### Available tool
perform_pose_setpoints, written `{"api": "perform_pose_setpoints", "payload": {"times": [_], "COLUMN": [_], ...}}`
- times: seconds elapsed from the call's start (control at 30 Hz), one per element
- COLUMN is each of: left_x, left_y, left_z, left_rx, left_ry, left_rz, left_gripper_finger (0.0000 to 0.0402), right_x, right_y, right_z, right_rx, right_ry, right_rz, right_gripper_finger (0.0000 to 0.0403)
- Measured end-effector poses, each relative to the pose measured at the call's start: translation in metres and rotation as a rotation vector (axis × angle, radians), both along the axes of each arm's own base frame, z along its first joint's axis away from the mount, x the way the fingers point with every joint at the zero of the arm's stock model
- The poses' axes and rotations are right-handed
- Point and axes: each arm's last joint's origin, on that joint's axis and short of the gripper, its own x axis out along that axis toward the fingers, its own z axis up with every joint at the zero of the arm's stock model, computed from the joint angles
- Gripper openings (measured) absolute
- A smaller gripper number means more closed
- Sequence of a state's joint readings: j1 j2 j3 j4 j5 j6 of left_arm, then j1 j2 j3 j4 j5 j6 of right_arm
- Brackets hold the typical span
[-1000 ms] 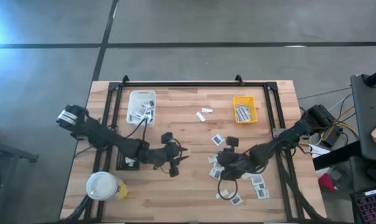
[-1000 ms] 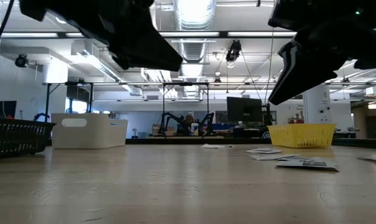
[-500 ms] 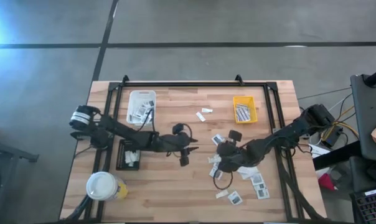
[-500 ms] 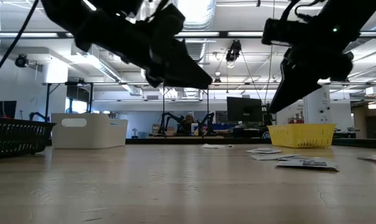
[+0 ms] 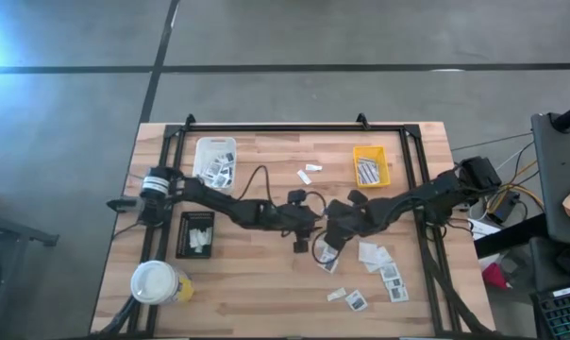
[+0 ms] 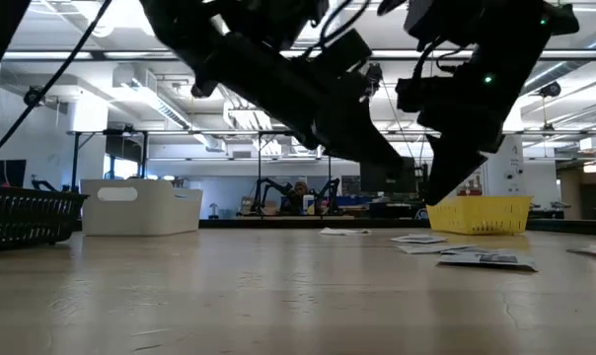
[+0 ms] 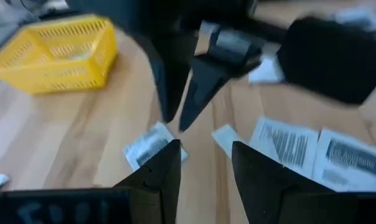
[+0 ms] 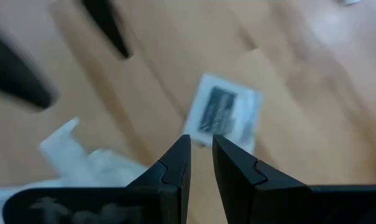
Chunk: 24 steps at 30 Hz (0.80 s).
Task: Pick & Place First Aid Supplies
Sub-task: Put the gray towelette pack into the white bin
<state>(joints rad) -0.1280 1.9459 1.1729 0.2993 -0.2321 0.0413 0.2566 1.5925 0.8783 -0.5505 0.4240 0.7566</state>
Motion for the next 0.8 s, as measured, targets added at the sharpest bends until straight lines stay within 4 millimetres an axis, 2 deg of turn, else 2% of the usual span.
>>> {"api": "perform_pose_setpoints", "payload": {"times": [0.2,0.43,0.8], "left_x": [-0.001,-0.015,-0.035], "left_y": [0.001,0.007,0.010], "left_z": [-0.004,-0.010,0.000], "left_rx": [0.026,0.116,0.137], "left_ry": [0.119,0.271,0.384], "left_rz": [0.018,0.181,0.206], "left_gripper_finger": [0.0139,0.0140,0.0140], "right_x": [-0.001,-0.008,-0.006], "right_y": [0.002,-0.013,-0.023], "right_z": [0.000,-0.012,-0.025], "right_rx": [-0.002,-0.051,-0.024], "right_ry": [0.004,0.022,-0.025], "right_rz": [0.017,-0.076,-0.136], "right_gripper_finger": [0.0063,0.0063,0.0063]}}
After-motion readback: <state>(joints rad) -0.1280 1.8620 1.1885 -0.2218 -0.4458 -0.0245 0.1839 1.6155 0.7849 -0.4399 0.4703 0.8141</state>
